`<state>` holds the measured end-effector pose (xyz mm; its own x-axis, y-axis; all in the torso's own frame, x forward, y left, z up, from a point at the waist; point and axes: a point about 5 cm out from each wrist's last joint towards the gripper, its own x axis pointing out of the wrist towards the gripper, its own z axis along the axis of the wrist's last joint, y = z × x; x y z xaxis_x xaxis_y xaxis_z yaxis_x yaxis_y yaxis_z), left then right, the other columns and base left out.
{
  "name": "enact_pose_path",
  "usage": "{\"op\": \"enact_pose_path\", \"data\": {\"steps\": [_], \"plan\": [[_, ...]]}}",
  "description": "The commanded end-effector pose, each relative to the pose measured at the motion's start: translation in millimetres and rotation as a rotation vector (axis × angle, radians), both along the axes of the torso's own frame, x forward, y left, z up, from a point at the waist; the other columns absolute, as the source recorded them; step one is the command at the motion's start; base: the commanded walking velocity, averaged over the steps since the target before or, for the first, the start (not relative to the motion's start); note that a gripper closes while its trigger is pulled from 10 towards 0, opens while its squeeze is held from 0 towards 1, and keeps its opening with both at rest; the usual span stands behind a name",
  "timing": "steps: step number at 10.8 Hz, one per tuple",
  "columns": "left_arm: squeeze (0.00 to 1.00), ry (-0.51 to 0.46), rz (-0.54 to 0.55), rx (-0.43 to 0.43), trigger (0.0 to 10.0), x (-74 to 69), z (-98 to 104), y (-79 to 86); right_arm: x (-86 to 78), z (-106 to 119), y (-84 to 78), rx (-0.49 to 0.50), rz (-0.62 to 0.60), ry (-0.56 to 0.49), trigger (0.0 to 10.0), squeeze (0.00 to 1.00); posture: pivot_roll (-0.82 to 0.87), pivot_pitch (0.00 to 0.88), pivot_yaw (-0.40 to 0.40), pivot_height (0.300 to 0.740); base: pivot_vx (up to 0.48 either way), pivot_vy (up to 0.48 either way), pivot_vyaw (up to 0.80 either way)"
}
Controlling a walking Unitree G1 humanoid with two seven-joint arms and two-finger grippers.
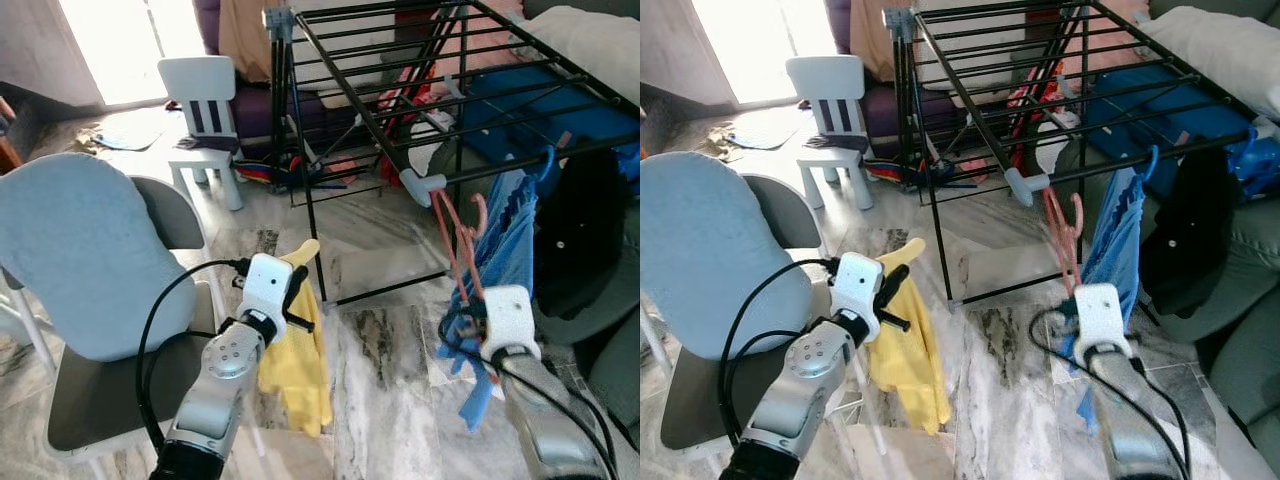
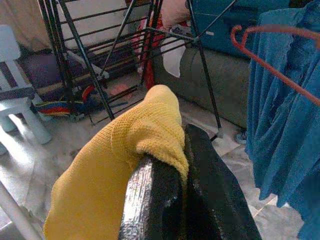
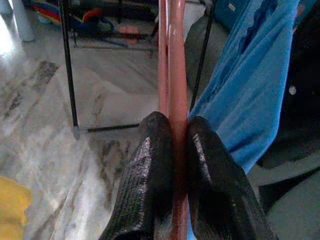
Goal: Hang hanger
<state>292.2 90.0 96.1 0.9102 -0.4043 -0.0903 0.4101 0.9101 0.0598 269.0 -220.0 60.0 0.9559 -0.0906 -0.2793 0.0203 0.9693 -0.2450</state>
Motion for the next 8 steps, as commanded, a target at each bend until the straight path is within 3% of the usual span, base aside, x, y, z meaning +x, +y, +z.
{"op": "enact_pose_path", "data": {"steps": [1, 6, 8], "plan": [[0.00, -0.035, -0.001, 0.008, 10.0, 2.9, 6.1, -1.0, 1.3, 8.4, 3.5, 0.000, 0.013, -0.022, 10.0, 0.00, -0.19, 0.000, 0.033, 0.740, 0.000, 0.000, 0.00], [0.00, -0.034, 0.000, 0.021, 10.0, 2.9, 5.6, -0.7, 4.9, 14.5, 16.7, 0.018, 0.044, -0.017, 10.0, 0.00, -0.19, 0.000, 0.035, 0.740, 0.000, 0.000, 0.00], [0.00, -0.046, -0.029, -0.013, 10.0, 2.1, 8.8, -2.4, 4.8, 14.9, 20.1, 0.020, 0.051, -0.015, 10.0, 0.00, -0.19, 0.000, 0.036, 0.740, 0.000, 0.000, 0.00]]}}
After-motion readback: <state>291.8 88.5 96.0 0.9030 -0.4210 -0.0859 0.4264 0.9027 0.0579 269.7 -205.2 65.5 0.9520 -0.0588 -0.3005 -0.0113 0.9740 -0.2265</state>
